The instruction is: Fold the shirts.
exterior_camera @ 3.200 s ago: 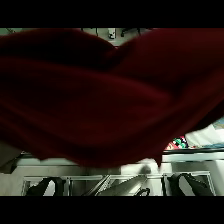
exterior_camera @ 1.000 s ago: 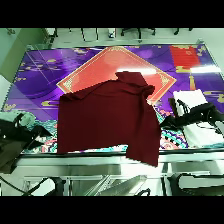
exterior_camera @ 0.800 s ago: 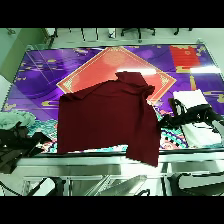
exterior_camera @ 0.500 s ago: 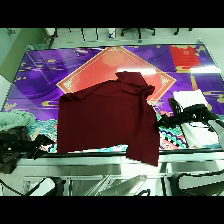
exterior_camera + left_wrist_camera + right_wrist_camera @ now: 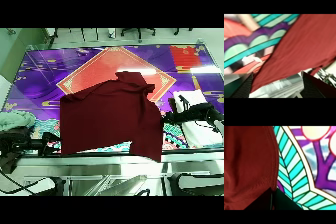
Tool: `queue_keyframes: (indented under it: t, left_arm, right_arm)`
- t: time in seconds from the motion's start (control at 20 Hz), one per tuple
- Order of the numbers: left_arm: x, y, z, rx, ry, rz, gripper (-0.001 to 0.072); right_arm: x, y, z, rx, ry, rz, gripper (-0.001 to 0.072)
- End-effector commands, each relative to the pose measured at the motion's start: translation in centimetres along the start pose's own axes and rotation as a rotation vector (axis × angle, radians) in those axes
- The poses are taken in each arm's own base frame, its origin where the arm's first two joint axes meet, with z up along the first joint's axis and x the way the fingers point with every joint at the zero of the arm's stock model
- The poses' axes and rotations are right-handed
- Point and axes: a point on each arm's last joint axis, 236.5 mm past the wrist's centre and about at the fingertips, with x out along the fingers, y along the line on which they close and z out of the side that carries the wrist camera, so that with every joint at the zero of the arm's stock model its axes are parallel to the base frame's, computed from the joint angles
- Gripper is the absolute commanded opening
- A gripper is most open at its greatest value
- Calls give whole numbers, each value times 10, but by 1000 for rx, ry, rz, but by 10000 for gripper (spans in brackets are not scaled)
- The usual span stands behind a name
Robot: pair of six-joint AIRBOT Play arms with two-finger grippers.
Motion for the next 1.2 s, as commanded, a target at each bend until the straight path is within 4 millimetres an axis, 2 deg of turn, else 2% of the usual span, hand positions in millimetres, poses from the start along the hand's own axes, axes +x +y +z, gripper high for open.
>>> queue_keyframes:
  t: [0.0,0.15,0.2,0.3,0.4,0.5,0.55,0.6,0.65,0.7,0.75,0.8,0.85,0.9,0.95,1.0,1.05,1.1,1.15]
  left_arm:
    - [21,-4,0,42,43,19,704]
    - [48,-11,-19,113,154,69,700]
    - [55,-13,-26,145,186,87,501]
    - [59,-21,-31,216,214,109,37]
    - [48,-43,-34,291,210,96,12]
    - [19,-99,-37,415,159,21,12]
    - [-6,-142,-39,511,90,-43,12]
    - [-41,-197,-42,634,-29,-113,12]
    - [-86,-257,-51,765,-186,-181,12]
    - [-132,-308,-70,882,-348,-227,12]
    - [-187,-357,-101,990,-532,-271,12]
    - [-235,-394,-138,1095,-701,-308,12]
    - [-286,-427,-187,1204,-879,-369,12]
    - [-328,-448,-237,1294,-1039,-428,12]
    - [-368,-461,-287,1364,-1206,-489,12]
    - [-398,-465,-327,1394,-1341,-536,12]
    - [-423,-464,-360,1395,-1448,-589,12]
    - [-438,-462,-382,1385,-1516,-634,12]
    - [-447,-459,-395,1374,-1553,-662,12]
  right_arm:
    - [-2,3,2,7,-11,13,24]
    - [-2,6,4,12,-17,22,24]
    - [-2,7,3,13,-14,29,24]
    - [-2,11,-1,14,1,45,24]
    - [-6,25,-1,20,0,93,24]
    - [-28,56,15,-12,-68,159,24]
    - [-51,83,29,-65,-126,198,24]
    - [-87,122,46,-152,-214,248,24]
    - [-135,171,61,-274,-332,287,24]
    - [-186,219,68,-408,-459,299,23]
    - [-244,271,65,-566,-606,270,23]
    - [-296,317,52,-711,-747,225,24]
    - [-350,366,27,-854,-904,176,23]
    - [-397,406,-3,-966,-1058,129,24]
    - [-442,444,-41,-1067,-1230,69,24]
    - [-479,471,-78,-1139,-1382,12,24]
    - [-510,492,-115,-1192,-1526,-41,24]
    - [-533,504,-144,-1221,-1644,-89,24]
    - [-551,511,-169,-1237,-1744,-139,24]
